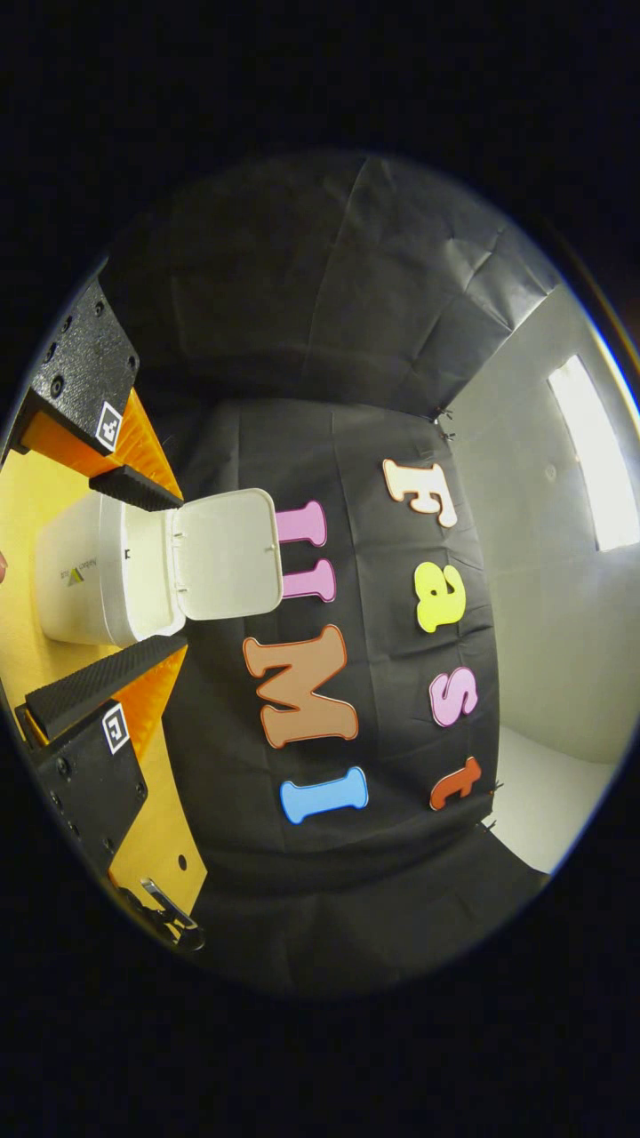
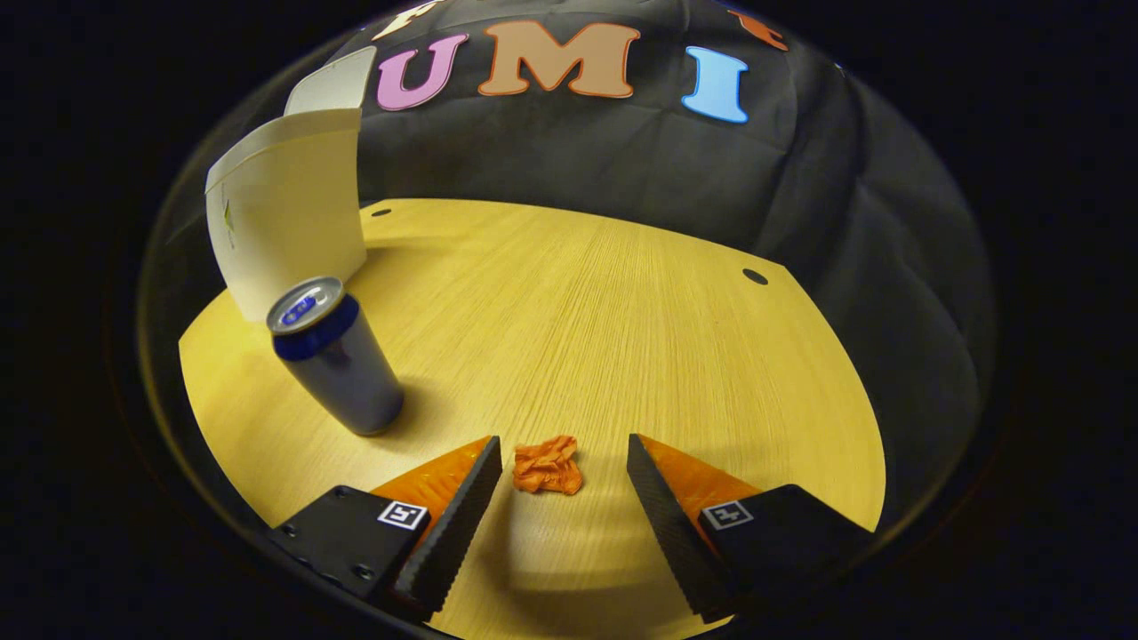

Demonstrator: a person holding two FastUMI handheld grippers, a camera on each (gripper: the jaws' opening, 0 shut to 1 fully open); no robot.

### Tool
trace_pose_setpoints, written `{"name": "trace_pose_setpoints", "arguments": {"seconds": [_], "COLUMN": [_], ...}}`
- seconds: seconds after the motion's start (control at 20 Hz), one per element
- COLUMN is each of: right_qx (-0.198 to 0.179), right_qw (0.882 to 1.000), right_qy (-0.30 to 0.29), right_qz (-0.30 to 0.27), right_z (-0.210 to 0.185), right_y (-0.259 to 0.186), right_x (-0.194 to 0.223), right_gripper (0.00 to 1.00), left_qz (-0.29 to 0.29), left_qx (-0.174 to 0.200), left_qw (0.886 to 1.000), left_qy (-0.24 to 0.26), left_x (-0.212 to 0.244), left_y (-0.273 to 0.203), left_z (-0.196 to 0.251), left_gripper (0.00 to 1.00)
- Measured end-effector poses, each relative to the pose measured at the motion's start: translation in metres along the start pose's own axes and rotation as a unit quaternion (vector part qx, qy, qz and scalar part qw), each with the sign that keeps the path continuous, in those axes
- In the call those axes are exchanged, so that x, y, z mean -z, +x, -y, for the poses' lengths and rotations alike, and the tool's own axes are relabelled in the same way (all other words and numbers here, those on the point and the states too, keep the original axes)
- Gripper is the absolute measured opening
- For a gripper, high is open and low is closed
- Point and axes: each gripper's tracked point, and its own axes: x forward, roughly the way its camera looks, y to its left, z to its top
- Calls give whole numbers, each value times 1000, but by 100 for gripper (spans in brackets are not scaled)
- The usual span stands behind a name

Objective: Press the lid of the desktop garbage bin to open it, pick up the crumpled paper on the desktop and throw it into the bin, then pick up the pop can on the desktop and drop it into the bin, and finally close the garbage bin lid.

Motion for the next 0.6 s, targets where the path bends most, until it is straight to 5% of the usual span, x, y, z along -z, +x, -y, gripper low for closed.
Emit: {"name": "trace_pose_setpoints", "arguments": {"seconds": [0.15,0.45,0.55,0.6], "right_qx": [-6,-51,-45,-40], "right_qw": [1000,998,998,997], "right_qy": [-12,-21,-43,-56], "right_qz": [-21,-35,-29,-29], "right_z": [-6,-17,-17,-15], "right_y": [7,12,14,13], "right_x": [15,20,17,17], "right_gripper": [100,84,51,48], "left_qz": [-7,-8,-11,-11], "left_qx": [-3,-4,-3,-3], "left_qw": [1000,1000,1000,1000], "left_qy": [0,12,11,10], "left_x": [3,5,8,7], "left_y": [0,1,1,2], "left_z": [1,2,3,3], "left_gripper": [87,87,87,87]}}
